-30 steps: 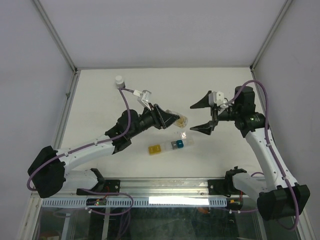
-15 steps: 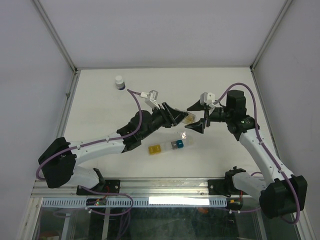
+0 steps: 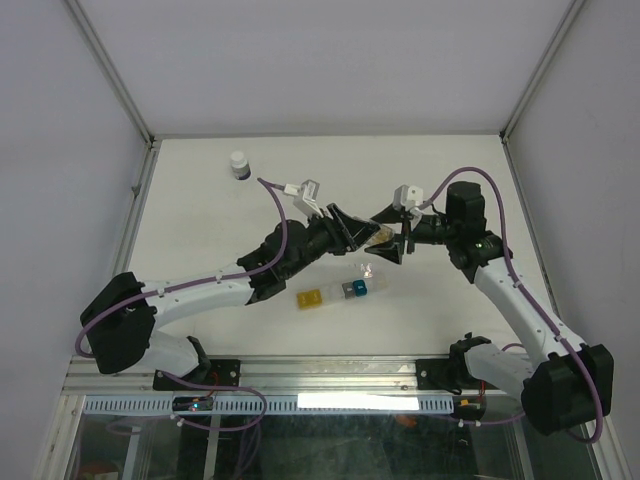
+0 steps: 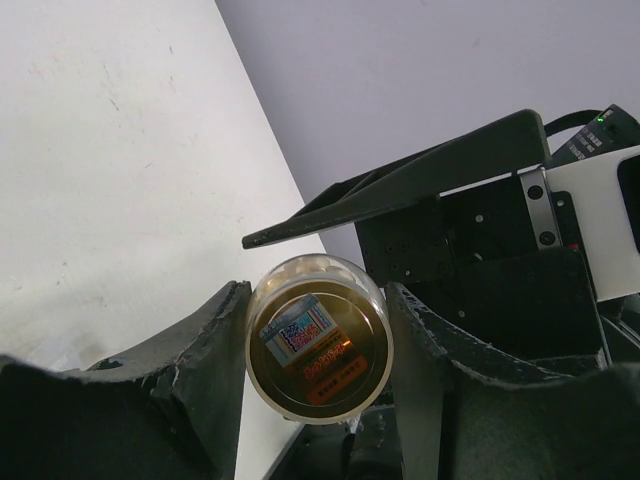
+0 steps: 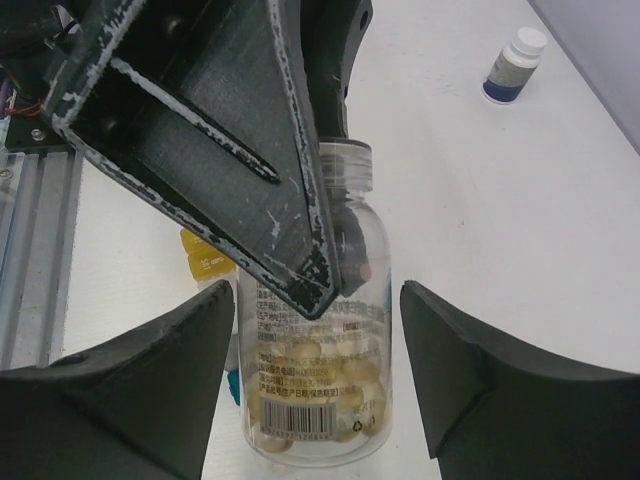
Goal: Sort the pills into containers
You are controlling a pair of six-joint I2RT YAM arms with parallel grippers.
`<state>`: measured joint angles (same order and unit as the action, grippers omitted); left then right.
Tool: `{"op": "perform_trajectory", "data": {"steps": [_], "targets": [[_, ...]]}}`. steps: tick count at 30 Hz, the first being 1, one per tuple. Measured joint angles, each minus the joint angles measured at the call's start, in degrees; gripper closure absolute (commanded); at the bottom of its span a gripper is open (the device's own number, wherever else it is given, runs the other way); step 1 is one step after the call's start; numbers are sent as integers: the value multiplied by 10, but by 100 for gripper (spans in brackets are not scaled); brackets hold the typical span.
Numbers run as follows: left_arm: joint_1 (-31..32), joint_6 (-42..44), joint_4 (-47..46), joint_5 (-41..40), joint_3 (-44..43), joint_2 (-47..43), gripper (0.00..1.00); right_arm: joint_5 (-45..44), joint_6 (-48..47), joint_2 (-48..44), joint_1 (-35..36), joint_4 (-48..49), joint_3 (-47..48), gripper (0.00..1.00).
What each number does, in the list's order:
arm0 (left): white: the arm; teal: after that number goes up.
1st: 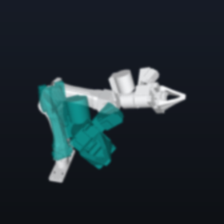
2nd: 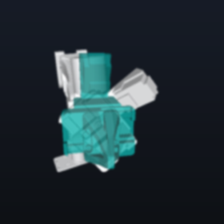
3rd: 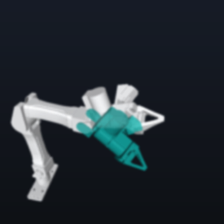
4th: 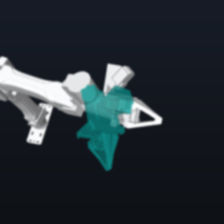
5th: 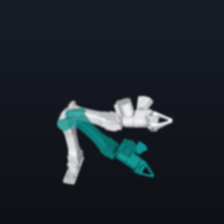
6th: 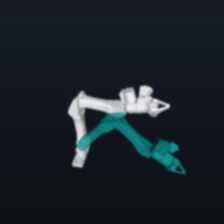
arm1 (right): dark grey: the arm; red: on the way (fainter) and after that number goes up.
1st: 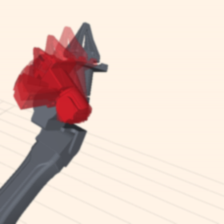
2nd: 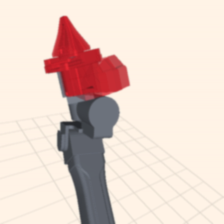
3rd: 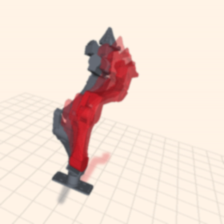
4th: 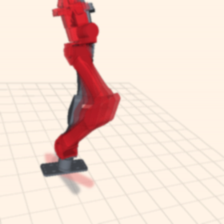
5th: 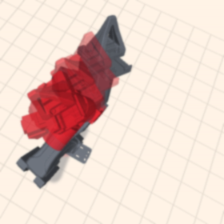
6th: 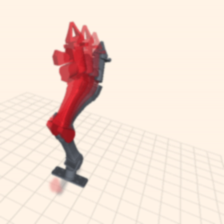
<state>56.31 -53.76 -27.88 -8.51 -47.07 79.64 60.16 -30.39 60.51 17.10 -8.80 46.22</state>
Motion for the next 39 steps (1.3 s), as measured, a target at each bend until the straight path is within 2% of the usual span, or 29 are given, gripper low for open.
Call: {"op": "perform_trajectory", "data": {"steps": [9,12,15,18,21,23,31,39], "targets": [[3,-3,10,0,-9,8,100,-14,-1,1,9,0,0,37],[3,-3,14,0,-12,8,97,-19,-1,1,11,0,0,46],[3,-3,15,1,-15,10,92,-24,-3,1,14,0,0,68],[3,-3,18,1,-15,10,66,-27,-4,2,14,-4,0,85],[3,-2,19,1,-15,10,46,-27,-5,2,15,-5,0,94],[3,3,18,1,-15,10,36,-25,-4,2,11,-5,0,99],[3,73,-7,14,29,-48,2,17,13,2,-19,-5,-1,100],[3,238,-83,61,136,-161,1,79,20,2,-45,-3,-20,100]]}}
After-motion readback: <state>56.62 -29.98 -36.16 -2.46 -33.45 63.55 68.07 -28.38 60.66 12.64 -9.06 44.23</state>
